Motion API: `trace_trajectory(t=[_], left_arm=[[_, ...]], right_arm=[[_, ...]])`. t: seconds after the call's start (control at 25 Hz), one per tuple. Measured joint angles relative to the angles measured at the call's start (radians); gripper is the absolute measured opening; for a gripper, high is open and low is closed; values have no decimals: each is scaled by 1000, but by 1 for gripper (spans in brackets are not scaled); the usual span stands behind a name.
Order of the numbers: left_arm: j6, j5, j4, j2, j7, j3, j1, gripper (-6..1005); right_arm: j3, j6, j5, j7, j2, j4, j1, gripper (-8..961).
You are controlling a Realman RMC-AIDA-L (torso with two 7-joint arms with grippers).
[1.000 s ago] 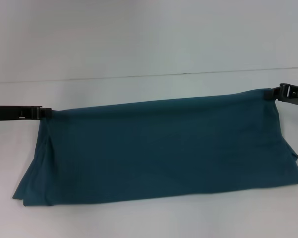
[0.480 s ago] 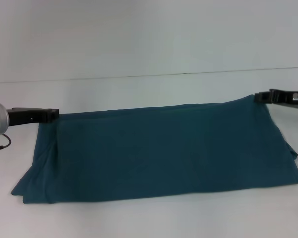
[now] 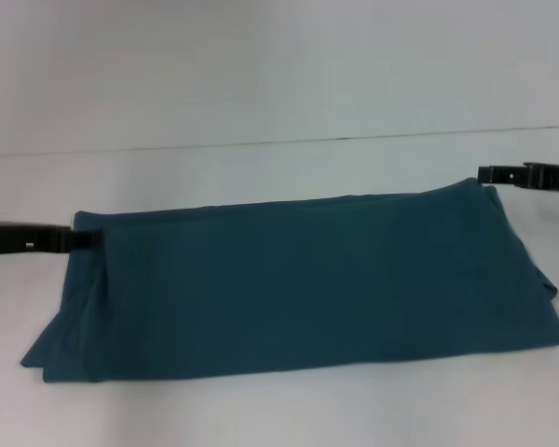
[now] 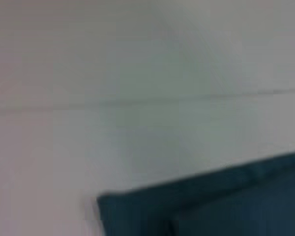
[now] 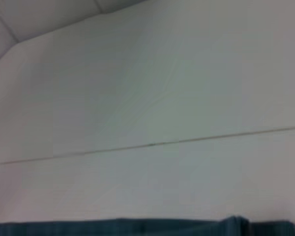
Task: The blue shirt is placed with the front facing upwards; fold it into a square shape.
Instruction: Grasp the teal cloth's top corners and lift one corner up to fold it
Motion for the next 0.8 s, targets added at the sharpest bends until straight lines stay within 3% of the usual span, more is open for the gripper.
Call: trace_trajectory(t=[0.04,0.12,0.36,0.56,0.8], left_arm=[[10,10,26,-5,-27,22,14,325],[21,52,78,-15,-101,62,38,486],[51,189,85,-44,-210,78,3,791],[30,344,84,-83,-278,78,-40,868],[18,386,69,-85,-321,81,-49,878]], right_arm=[[0,-17,1,0,6,-19,-14,646],[0,-25,3,0,11,-34,-32,766],[0,-27,3,-6,16,-29,-53,868],[0,-28,1,-12,22,-28,-54,862],[-7,-29,-1,-12,22,-28,-55,861]])
